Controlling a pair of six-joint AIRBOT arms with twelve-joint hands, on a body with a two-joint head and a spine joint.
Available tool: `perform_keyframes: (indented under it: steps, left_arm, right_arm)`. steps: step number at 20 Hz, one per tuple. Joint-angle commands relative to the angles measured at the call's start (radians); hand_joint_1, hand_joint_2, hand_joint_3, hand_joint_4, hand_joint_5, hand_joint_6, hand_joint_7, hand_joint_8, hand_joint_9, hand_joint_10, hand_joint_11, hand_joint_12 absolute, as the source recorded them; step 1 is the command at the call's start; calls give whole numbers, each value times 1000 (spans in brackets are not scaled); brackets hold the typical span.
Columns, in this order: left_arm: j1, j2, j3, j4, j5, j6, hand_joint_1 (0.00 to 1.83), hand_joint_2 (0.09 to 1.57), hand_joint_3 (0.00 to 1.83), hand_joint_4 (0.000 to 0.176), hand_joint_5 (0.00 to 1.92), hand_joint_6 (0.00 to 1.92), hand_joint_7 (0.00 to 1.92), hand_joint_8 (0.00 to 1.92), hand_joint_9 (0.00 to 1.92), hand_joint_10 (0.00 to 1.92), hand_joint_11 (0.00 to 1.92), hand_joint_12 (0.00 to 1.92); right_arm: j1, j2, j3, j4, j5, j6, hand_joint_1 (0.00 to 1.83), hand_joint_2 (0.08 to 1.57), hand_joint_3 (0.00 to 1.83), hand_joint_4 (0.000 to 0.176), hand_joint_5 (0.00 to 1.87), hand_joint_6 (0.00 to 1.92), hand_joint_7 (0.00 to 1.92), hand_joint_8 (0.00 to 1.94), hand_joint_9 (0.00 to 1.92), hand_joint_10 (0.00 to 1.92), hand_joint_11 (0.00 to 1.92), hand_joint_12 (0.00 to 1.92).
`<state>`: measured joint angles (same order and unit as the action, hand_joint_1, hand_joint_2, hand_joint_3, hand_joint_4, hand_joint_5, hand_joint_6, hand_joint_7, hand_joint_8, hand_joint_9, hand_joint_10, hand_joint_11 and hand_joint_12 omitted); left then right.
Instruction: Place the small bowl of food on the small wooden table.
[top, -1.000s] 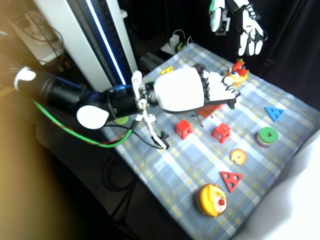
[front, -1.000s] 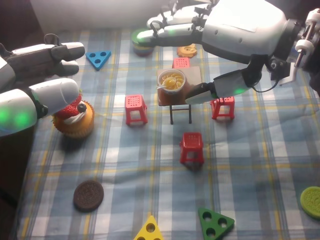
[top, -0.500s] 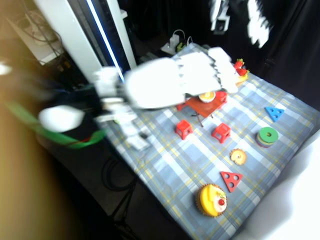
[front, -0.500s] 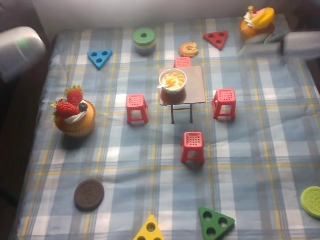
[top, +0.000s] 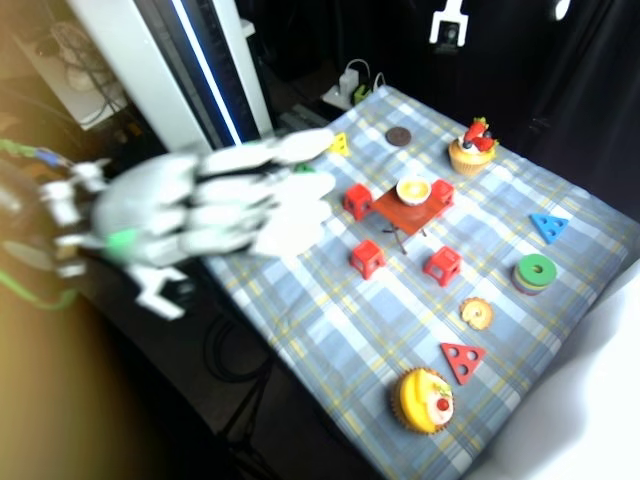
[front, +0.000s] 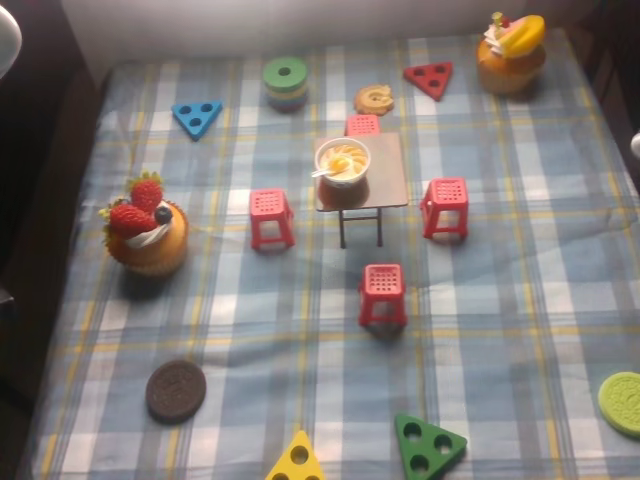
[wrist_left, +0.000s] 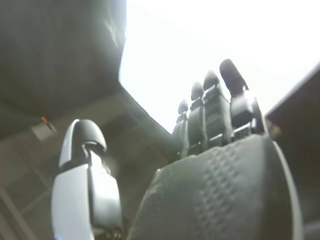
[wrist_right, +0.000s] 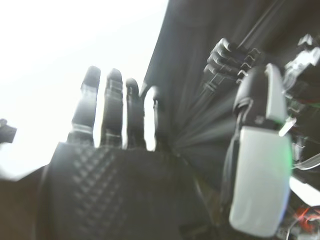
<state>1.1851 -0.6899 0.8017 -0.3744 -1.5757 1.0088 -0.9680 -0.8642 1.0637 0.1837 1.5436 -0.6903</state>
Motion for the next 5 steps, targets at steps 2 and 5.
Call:
perform_keyframes:
  steps: [2, 5]
  left_arm:
    - [-8, -10, 7, 10, -141, -33, 340, 1013, 9, 0, 132, 1, 258, 4, 281, 7, 0, 806]
    - [-9, -30, 27, 15, -158, -101, 233, 1148, 7, 3, 141, 0, 324, 1, 401, 11, 29, 926]
  right_arm:
    - [-15, -7, -16, -16, 158, 4, 723, 936, 0, 29, 319, 0, 465, 0, 477, 3, 140, 652]
    - [-68, -16, -38, 1, 218, 4, 631, 1075, 0, 64, 247, 0, 432, 0, 417, 0, 216, 294]
